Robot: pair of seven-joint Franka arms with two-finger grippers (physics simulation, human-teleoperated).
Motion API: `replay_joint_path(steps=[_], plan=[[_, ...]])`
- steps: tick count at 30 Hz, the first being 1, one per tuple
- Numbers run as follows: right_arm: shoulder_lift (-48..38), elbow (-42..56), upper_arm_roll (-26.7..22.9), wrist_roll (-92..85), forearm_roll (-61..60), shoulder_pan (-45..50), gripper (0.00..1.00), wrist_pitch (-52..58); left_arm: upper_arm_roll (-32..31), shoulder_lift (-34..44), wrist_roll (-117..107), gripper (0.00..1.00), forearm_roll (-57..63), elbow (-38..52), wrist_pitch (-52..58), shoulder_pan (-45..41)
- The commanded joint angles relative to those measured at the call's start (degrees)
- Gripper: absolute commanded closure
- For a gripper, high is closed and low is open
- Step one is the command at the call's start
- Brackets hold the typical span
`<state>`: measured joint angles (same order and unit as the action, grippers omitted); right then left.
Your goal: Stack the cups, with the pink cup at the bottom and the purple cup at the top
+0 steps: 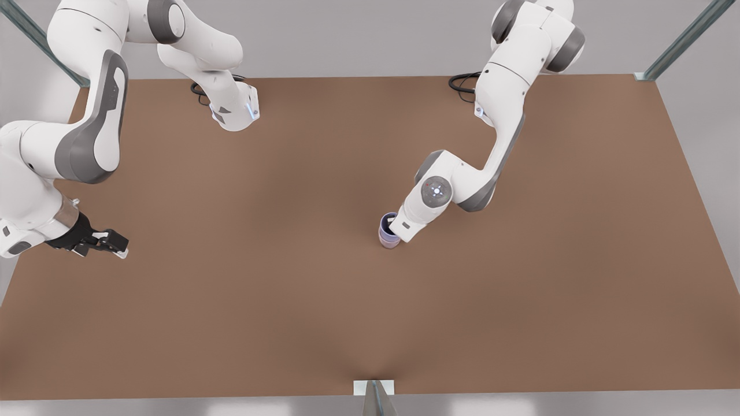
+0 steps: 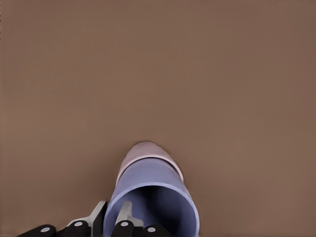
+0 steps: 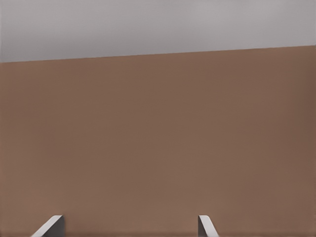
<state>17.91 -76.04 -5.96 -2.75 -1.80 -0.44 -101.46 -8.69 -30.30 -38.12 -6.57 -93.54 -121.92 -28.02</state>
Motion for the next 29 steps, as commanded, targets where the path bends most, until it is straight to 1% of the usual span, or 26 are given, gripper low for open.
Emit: replay_joint_path(steps=[1,2,3,4,5,9,11,12,14,15,16,17,18,19,20,21,22,23,24,25,29], plan=[[-0.1,0.0,0.0,-0.4,0.0,0.0,0.0,0.0,0.0,0.1,-6.7,0.63,0.3,0.0,0.1,0.0],[-0.1,0.0,0.0,-0.4,0.0,0.0,0.0,-0.1,0.0,0.1,-6.6,0.51,0.6,0.0,0.1,0.0],[-0.1,0.0,0.0,-0.3,0.0,0.1,0.0,-0.1,0.0,0.1,-6.5,0.42,0.7,0.0,0.0,0.0],[0.0,0.0,0.0,-0.4,0.0,0.0,0.0,-0.1,0.0,0.1,-6.4,0.34,0.9,0.0,0.0,0.0],[0.0,0.0,0.0,-0.3,0.0,0.0,0.0,-0.1,0.0,0.1,-6.3,0.3,1.0,0.0,0.0,0.0],[0.1,0.0,0.0,-0.3,0.0,0.1,0.0,-0.1,0.1,1.0,-6.2,0.29,1.0,0.2,0.5,0.0],[0.2,0.0,0.0,-0.3,0.0,0.1,0.0,-0.1,0.4,1.6,-6.2,0.29,2.1,4.5,8.1,0.1],[0.2,0.0,0.0,-0.3,0.0,0.0,0.0,-0.1,0.7,2.5,-4.7,0.29,3.1,7.7,14.4,0.2],[0.2,0.0,0.0,-0.3,0.0,0.1,0.0,-0.1,4.3,4.5,2.7,0.29,3.0,13.5,24.7,0.3],[0.2,0.1,0.0,-0.3,0.0,0.0,0.0,-0.1,7.6,5.5,9.3,0.27,2.9,14.7,28.1,0.3],[0.2,0.0,0.0,-0.3,-0.3,0.0,0.0,-0.1,12.1,7.4,18.7,0.11,2.8,14.7,29.0,0.3],[0.2,0.0,0.0,-0.3,-0.7,0.0,0.0,-0.1,16.2,8.5,26.7,0.0,2.8,14.7,30.2,0.3],[0.2,0.0,0.0,-0.3,-0.7,0.0,0.0,-0.1,18.6,9.0,31.5,0.0,2.9,14.7,31.0,0.2],[0.2,0.0,0.0,-0.3,-0.7,0.0,0.0,0.0,22.1,11.2,34.2,0.0,2.8,14.7,32.2,0.4],[0.1,0.0,0.0,-0.3,-0.7,0.0,0.0,0.0,23.5,12.6,34.4,0.0,3.0,14.7,33.0,0.8],[0.1,0.1,0.0,-0.3,-0.7,0.0,0.0,0.0,22.1,14.4,39.0,0.0,3.0,14.6,34.3,4.4],[0.1,0.0,0.0,-0.3,-0.7,0.0,0.0,0.0,17.9,15.7,40.9,0.0,2.9,14.7,34.6,8.9],[0.1,0.0,0.0,-0.3,-0.7,0.0,0.0,-0.1,12.2,16.5,41.3,0.0,3.9,15.4,34.6,13.7],[0.2,0.0,0.0,-0.3,-0.7,0.0,0.0,-0.1,4.4,16.7,41.5,0.0,9.1,16.5,34.6,19.5],[0.2,0.0,0.0,-0.3,-0.7,0.0,0.0,-0.1,3.2,17.4,41.8,0.0,10.0,16.6,33.6,20.8],[0.3,0.1,0.0,-0.3,-0.7,0.0,0.0,-0.1,3.2,17.4,43.3,0.0,10.3,16.1,30.2,20.8]])
